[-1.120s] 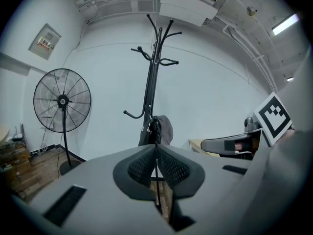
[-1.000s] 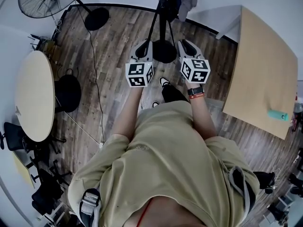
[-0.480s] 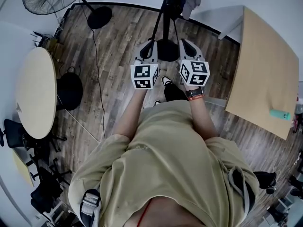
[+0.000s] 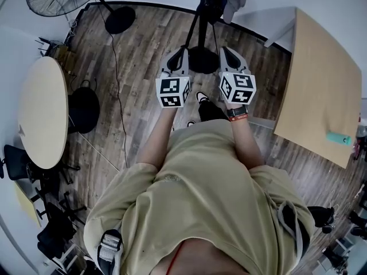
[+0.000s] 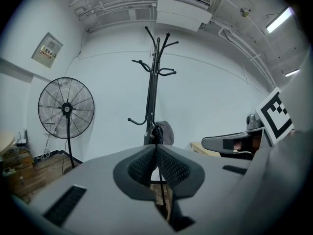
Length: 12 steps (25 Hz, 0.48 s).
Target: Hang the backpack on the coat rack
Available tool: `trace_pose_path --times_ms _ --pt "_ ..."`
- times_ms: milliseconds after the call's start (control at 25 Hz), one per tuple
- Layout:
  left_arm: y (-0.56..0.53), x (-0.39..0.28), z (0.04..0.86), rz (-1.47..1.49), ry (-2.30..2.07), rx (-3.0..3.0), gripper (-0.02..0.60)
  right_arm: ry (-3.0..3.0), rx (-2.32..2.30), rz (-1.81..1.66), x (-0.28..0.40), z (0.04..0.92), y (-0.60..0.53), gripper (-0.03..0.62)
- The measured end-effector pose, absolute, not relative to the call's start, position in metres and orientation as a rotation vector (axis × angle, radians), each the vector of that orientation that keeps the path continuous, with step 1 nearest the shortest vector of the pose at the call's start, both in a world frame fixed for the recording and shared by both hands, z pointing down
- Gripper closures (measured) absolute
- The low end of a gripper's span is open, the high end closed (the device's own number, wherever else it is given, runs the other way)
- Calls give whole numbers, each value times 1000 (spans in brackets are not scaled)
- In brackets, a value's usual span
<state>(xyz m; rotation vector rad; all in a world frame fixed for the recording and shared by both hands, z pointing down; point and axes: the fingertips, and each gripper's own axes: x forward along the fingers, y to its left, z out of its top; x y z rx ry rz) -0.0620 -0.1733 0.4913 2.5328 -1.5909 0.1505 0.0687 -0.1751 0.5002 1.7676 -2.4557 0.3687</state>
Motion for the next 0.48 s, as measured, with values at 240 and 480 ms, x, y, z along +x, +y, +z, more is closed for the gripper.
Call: trace_pose_path --times_ms 240,480 --pt "-184 -72 488 16 -1590 2450 557 -2455 1725 383 61 506 -183 580" --pt "-205 -55 507 72 -1525 2469 555 -2449 1703 406 75 516 -204 580"
